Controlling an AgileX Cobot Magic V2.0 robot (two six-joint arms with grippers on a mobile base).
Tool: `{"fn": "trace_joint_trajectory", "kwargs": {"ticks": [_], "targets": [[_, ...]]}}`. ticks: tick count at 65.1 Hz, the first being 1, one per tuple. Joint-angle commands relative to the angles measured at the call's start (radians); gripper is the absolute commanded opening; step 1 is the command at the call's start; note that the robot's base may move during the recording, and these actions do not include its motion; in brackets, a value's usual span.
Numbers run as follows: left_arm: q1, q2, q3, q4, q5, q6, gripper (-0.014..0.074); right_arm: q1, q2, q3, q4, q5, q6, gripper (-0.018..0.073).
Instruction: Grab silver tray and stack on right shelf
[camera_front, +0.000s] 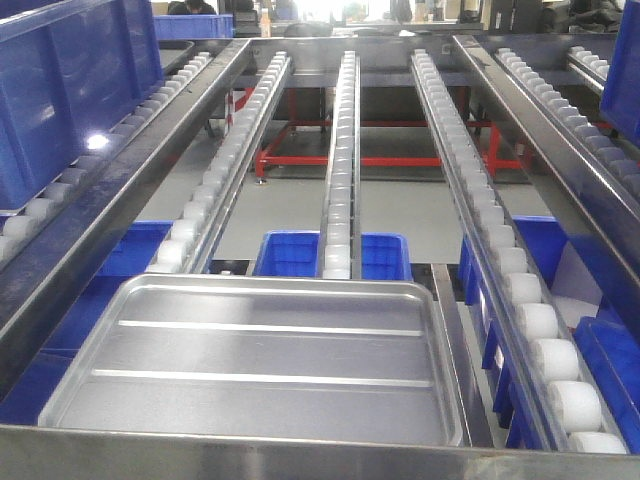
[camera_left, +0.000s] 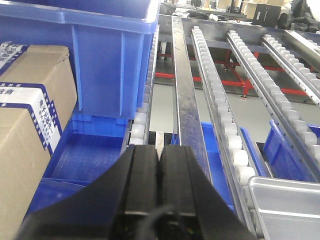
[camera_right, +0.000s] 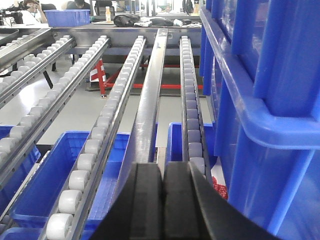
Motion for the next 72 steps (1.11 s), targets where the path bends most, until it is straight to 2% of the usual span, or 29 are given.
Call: {"fn": "trace_joint_trajectory", "kwargs": {"ticks": [1, 28, 33, 43, 49, 53, 56, 58, 61, 72], "targets": [[-0.004, -0.016, 0.019, -0.007, -0.089, 0.002, -0.0093, -0.005, -0.021, -0.018, 0.000, -0.090, -0.007, 0.0056], [-0.004, -0.016, 0.019, -0.011, -0.100, 0.002, -0.0093, -0.005, -0.021, -0.018, 0.000, -0.090, -0.007, 0.0056], [-0.004, -0.016, 0.019, -0.011, -0.154, 0.002, -0.0093, -0.005, -0.021, -0.018, 0.000, -0.095, -0.007, 0.0056], [-0.004, -0.016, 0.019, -0.013, -0.186, 0.002, -0.0093, -0.005, -0.021, -0.018, 0.000, -0.099, -0.007, 0.0056], [-0.004, -0.014, 0.006, -0.073, -0.274, 0.002, -0.0093, -0.005, -0.021, -0.018, 0.000, -0.105, -0.007, 0.0056], [-0.004, -0.009, -0.037, -0.069, -0.297, 0.002, -0.0093, -0.005, -0.021, -0.018, 0.000, -0.115, -0.007, 0.0056], [-0.007, 0.000, -0.092, -0.017, -0.265, 0.002, -0.0093, -0.005, -0.021, -0.018, 0.000, -0.120, -0.007, 0.0056], [-0.011, 0.012, -0.153, 0.059, -0.199, 0.002, -0.0093, -0.005, -0.021, -0.018, 0.000, -0.120, -0.007, 0.0056], [-0.018, 0.034, -0.236, 0.121, -0.100, 0.002, -0.0093, -0.005, -0.021, -0.018, 0.000, -0.119, -0.007, 0.0056], [-0.068, 0.211, -0.531, 0.118, 0.266, 0.002, -0.0090, -0.005, -0.021, -0.018, 0.000, -0.116, -0.007, 0.0056]]}}
